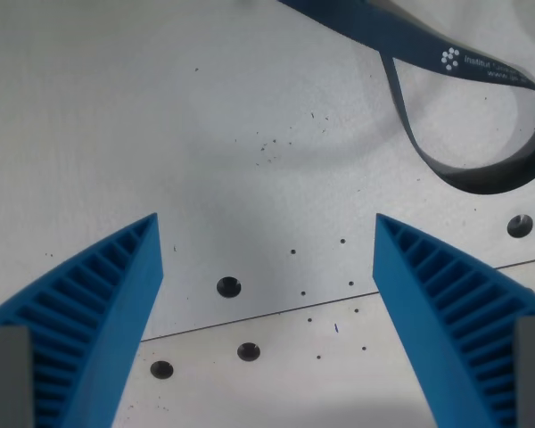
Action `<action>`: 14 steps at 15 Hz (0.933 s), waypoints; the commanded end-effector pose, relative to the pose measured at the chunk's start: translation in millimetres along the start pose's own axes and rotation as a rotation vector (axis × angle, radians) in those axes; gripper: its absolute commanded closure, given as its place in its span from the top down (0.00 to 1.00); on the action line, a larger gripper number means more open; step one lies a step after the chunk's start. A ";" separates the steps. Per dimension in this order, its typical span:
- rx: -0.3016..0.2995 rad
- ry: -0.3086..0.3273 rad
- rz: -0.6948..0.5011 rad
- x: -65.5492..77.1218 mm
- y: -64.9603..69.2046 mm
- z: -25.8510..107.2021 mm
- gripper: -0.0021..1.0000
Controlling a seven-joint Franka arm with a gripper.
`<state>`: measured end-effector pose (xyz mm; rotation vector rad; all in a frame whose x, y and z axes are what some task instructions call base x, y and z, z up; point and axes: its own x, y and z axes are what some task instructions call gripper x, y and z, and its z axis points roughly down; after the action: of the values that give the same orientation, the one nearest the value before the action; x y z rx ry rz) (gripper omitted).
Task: Move in base negative y
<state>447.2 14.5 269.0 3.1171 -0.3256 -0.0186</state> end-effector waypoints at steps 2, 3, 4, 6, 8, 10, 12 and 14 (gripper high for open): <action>0.001 0.004 0.000 4.3 10.0 -1.7 1.00; 0.001 0.004 0.000 6.4 15.0 -1.6 1.00; 0.001 0.004 0.000 8.5 20.0 -1.6 1.00; 0.001 0.004 0.000 12.7 30.0 -1.4 1.00; 0.001 0.004 0.000 17.0 40.0 -1.3 1.00; 0.001 0.004 0.000 21.3 50.0 -1.2 1.00; 0.001 0.004 0.000 25.7 60.0 -1.2 1.00; 0.001 0.004 0.000 30.1 70.0 -1.2 1.00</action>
<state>454.8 -55.3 270.7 3.1211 -0.3498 0.0011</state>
